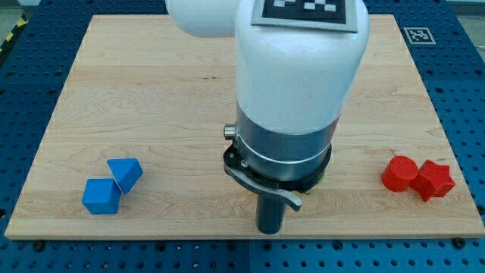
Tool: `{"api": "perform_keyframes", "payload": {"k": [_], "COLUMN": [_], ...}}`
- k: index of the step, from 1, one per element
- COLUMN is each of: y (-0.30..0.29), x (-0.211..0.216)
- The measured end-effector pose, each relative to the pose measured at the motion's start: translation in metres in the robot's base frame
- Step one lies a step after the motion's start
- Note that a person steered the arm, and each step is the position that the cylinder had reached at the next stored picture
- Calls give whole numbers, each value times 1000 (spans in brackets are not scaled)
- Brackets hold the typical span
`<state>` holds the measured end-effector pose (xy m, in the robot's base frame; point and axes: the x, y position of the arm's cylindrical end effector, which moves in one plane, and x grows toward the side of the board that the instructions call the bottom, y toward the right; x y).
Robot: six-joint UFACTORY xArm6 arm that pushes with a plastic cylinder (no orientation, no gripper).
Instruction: Move the yellow heart upwards
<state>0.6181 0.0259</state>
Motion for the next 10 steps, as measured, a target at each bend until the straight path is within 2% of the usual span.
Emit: {"api": "perform_keyframes", "payload": {"k": [3,10], "y": [0,-46], "x": [-2,-127]}}
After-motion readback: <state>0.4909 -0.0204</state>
